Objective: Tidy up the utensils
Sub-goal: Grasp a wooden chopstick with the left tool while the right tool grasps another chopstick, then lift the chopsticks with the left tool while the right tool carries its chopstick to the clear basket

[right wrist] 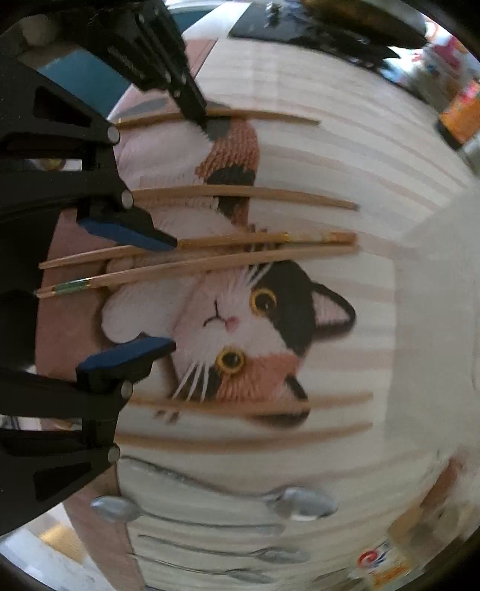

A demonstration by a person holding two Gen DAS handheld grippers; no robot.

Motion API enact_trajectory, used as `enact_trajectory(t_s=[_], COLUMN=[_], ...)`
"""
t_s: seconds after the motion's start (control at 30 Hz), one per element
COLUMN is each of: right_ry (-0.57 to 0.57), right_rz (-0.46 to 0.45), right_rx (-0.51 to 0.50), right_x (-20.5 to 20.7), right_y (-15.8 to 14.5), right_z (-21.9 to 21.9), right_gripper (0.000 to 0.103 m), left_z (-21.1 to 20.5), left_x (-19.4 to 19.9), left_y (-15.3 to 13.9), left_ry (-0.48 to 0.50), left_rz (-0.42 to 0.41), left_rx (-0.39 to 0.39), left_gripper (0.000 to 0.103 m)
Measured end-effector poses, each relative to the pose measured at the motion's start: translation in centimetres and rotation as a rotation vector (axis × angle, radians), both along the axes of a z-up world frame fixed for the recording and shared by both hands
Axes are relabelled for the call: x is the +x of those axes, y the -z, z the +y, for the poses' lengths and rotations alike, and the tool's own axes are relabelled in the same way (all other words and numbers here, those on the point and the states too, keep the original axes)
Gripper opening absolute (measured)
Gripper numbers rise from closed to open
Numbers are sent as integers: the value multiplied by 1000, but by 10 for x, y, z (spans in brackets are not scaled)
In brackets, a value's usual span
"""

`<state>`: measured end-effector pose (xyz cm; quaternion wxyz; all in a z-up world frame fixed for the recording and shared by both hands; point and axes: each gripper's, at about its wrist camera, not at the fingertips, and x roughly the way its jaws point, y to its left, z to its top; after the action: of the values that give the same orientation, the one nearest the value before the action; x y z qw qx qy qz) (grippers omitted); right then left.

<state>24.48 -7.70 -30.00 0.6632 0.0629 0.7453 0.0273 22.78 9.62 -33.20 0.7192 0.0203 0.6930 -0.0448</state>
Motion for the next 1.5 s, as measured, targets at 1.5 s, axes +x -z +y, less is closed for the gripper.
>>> enact_trajectory(t_s=[1.5], right_ry=[149], right_rz=[-32], right_rx=[-49], right_x=[-15], right_y=[-39], right_z=[-21], right_gripper=[7], left_z=[-27], left_x=[8], left_y=[-74], left_ry=[96], left_rz=[-182], left_rx=[45], left_gripper=[4])
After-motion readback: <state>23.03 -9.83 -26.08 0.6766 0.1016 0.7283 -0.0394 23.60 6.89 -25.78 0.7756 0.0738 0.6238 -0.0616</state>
